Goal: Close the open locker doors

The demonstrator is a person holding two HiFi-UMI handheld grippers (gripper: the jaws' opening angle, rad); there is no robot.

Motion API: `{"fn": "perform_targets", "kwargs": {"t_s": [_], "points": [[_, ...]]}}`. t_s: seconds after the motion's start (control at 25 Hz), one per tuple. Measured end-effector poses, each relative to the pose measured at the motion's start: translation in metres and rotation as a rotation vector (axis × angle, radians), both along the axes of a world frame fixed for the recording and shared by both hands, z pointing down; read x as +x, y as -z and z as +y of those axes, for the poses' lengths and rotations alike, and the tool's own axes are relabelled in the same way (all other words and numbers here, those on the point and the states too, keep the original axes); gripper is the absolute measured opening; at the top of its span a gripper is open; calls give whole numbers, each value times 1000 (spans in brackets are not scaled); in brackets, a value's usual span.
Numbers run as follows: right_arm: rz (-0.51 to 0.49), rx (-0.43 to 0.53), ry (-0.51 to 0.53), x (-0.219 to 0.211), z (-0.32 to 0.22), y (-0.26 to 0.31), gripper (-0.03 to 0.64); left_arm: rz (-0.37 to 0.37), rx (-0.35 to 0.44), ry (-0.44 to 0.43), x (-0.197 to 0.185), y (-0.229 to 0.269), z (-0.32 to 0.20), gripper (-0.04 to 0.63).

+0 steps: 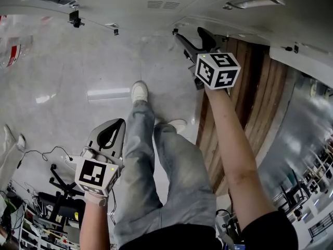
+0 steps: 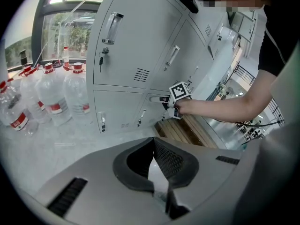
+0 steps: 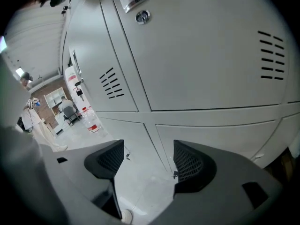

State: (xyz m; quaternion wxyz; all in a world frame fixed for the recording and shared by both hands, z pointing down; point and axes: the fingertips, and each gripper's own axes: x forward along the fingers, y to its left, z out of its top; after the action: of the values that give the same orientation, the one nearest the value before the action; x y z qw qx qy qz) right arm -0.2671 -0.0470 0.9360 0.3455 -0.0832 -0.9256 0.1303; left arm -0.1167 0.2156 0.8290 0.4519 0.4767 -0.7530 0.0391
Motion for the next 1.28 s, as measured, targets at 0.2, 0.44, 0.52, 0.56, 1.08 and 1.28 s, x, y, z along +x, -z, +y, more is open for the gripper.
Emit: {"fn": "perform_targets", "kwargs": {"t_s": [0.2, 0.44, 0.52, 0.56, 1.08, 1.28], "points": [[-16, -36, -11, 35, 6, 35, 330, -15, 26, -19, 2, 10, -18, 18], [-70, -70, -59, 77, 9, 94, 180, -46, 49, -57, 2, 30, -46, 18], [-94, -79, -75, 88, 9, 115, 122, -64, 60, -63, 1, 36, -54, 18], [-105, -82, -81, 94, 10, 126, 96, -73, 66, -70, 1, 40, -59, 18], [-239, -1, -232, 168, -19, 275, 34, -170, 188, -172, 8, 141, -122, 17], [-350, 88, -298, 176, -49, 353, 29, -240, 258, -224, -6, 199, -150, 17]]}}
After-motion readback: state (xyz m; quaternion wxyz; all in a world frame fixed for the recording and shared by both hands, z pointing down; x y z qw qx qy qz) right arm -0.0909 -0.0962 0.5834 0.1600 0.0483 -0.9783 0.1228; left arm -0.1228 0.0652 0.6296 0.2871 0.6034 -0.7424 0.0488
